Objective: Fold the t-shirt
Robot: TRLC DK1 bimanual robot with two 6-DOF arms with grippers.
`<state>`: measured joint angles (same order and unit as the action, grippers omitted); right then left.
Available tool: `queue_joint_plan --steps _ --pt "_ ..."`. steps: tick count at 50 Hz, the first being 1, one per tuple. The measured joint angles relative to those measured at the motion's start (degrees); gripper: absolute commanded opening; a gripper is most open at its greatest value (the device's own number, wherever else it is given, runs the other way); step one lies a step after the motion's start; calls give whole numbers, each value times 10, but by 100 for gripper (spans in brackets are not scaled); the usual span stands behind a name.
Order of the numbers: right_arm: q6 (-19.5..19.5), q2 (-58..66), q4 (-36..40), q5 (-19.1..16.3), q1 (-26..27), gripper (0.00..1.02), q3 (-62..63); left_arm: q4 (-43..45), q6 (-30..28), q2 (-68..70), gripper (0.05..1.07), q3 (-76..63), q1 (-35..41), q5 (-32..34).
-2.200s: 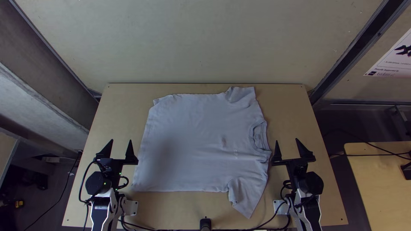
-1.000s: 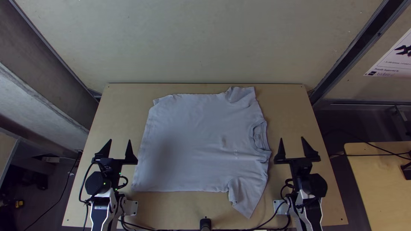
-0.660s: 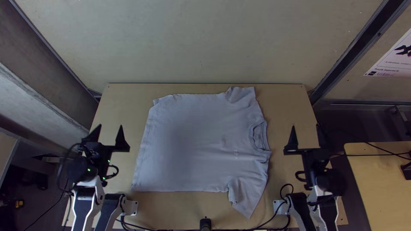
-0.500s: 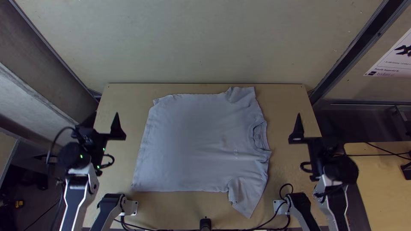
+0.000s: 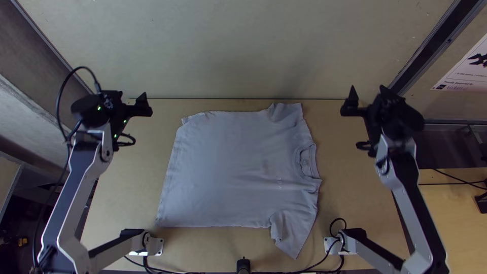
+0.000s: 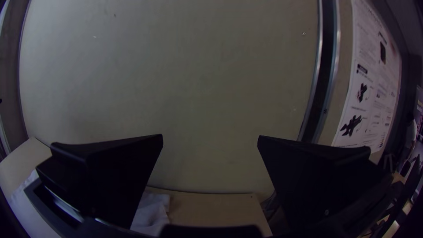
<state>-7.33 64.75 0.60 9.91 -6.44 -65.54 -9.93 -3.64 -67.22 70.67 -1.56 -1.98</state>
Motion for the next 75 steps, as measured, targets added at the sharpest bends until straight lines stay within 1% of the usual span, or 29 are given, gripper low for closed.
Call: queue_joint_plan --steps 4,10,16,20,25,32,35,38,42,50,61,75 --pt "16 56 21 2 2 99 -49 -28 13 -49 102 37 0 0" --pt "46 122 65 2 3 99 -110 -110 40 -142 102 129 0 0" --pt "75 181 106 2 2 99 -168 -134 64 -219 102 194 0 0" --pt "87 213 115 2 1 99 -197 -157 79 -264 102 230 0 0" --pt "105 253 150 2 -2 99 -236 -220 92 -329 101 303 3 0" --pt "142 316 222 2 -3 99 -309 -317 100 -421 101 410 11 0" --pt "155 337 243 2 -3 99 -330 -342 105 -457 100 442 14 0" --pt "162 353 252 2 -3 99 -342 -354 108 -484 95 461 17 -2" --pt "167 370 257 2 -3 99 -349 -360 114 -513 95 471 21 -2" --pt "190 397 271 2 -3 99 -362 -380 114 -565 95 496 30 -14" --pt "204 454 344 -3 -3 99 -433 -399 111 -611 95 513 48 -34" --pt "226 520 408 -3 -3 99 -514 -408 101 -666 95 544 57 -61"
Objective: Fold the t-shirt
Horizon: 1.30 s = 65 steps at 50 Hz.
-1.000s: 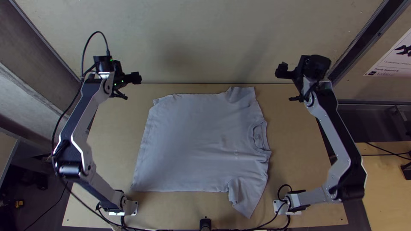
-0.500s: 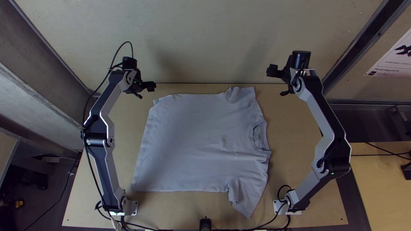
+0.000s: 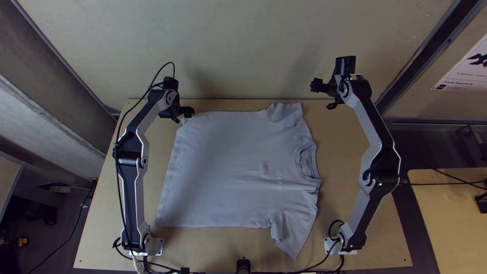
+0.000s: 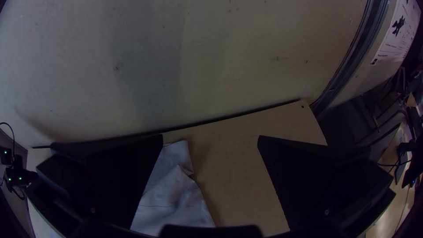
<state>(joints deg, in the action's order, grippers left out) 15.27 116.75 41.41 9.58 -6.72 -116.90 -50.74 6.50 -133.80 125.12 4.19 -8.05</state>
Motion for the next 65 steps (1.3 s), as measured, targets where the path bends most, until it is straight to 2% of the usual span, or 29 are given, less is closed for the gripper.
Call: queue_joint_plan --steps 4,10,21,33,36,52,55,60,62,65 --pt "9 14 19 0 0 99 -21 -1 -1 -8 93 2 0 -2" --pt "13 34 39 -1 0 99 -48 -8 -4 -9 74 7 0 -2" --pt "21 66 74 -1 0 99 -87 -9 -7 -14 7 11 5 -2" --pt "26 88 92 -2 -5 98 -118 -8 -12 -15 8 11 11 -2" --pt "32 89 97 -11 -8 95 -121 -8 -12 -15 8 14 11 -2" --pt "64 153 117 -55 -24 95 -139 12 -25 -16 8 31 11 -2" --pt "71 173 117 -58 -26 86 -140 16 -25 -16 8 33 11 -2" --pt "75 200 119 -60 -26 85 -140 20 -27 -16 8 33 11 -2" --pt "78 209 119 -60 -27 79 -140 20 -27 -16 8 33 11 -2" --pt "84 216 119 -60 -27 64 -140 21 -27 -16 8 33 11 -2"
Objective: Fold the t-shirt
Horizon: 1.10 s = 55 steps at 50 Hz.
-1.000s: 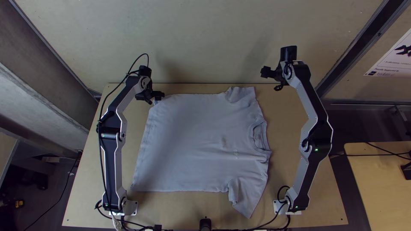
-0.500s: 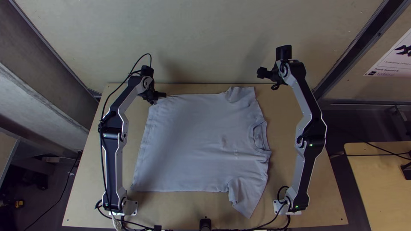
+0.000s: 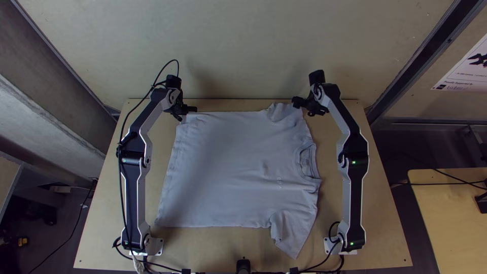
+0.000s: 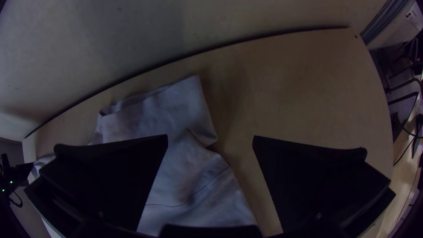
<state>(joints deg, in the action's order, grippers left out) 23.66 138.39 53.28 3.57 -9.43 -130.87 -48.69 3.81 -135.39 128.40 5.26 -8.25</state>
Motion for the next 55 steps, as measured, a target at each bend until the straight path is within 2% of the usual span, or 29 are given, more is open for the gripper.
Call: queue_joint_plan --steps 3,6,12,13,15,16,30,31,35,42,43,45,47,48,55 --pt "3 6 0 0 -2 51 0 0 -2 0 8 0 0 0" --pt "4 8 0 0 -5 44 -2 0 -3 0 8 0 0 0" --pt "4 9 0 0 -13 43 -10 0 -4 0 8 0 0 0" --pt "4 9 0 0 -14 40 -12 0 -4 0 8 0 0 0" --pt "4 9 -1 -1 -17 23 -13 0 -4 0 8 0 0 0" --pt "4 9 0 -1 -18 22 -14 0 -4 0 8 0 0 0" --pt "3 35 -9 -11 -24 22 -26 0 -9 0 8 0 0 0" --pt "3 36 -10 -10 -23 25 -26 0 -9 0 8 0 0 0" --pt "1 39 -15 -10 -23 54 -26 0 -10 0 8 0 0 0" --pt "1 39 -17 -4 -23 56 -27 2 -11 0 8 0 0 0" --pt "1 39 -17 -4 -23 54 -27 2 -13 0 8 0 0 0" --pt "1 39 -17 -4 -23 43 -27 2 -13 0 8 0 0 0" --pt "1 39 -18 -4 -23 18 -27 3 -13 0 8 0 0 0" --pt "1 39 -18 -4 -23 12 -27 3 -13 0 8 0 0 0" --pt "-12 39 -24 -3 -24 10 -27 4 -13 0 8 0 0 0"
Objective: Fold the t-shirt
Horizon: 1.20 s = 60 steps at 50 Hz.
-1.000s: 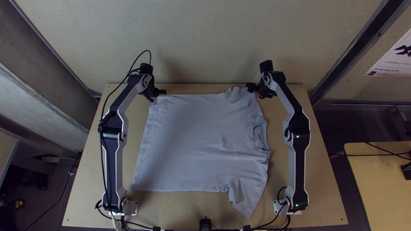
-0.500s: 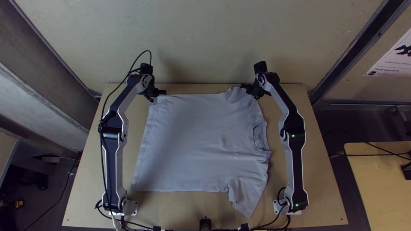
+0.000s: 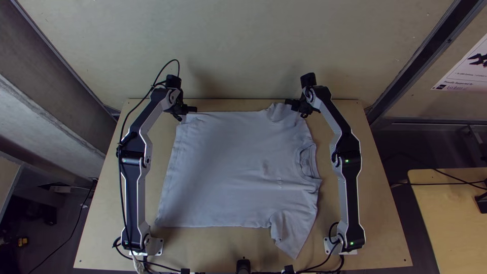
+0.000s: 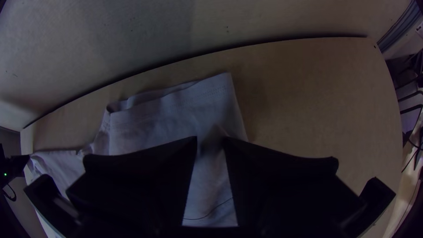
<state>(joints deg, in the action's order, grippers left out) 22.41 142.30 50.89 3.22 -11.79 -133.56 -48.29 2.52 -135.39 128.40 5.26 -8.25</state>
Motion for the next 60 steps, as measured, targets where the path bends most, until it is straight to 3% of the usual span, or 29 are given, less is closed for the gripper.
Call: queue_joint_plan --steps 7,9,43,60 --pt "-10 0 0 3 0 10 0 0 0 0 8 0 0 0" --pt "-14 0 0 4 0 2 0 2 -2 0 8 0 0 0" --pt "-52 -55 -14 8 12 3 0 93 18 41 8 0 1 33" --pt "-66 -109 11 8 14 3 0 87 19 100 8 -10 -8 41"
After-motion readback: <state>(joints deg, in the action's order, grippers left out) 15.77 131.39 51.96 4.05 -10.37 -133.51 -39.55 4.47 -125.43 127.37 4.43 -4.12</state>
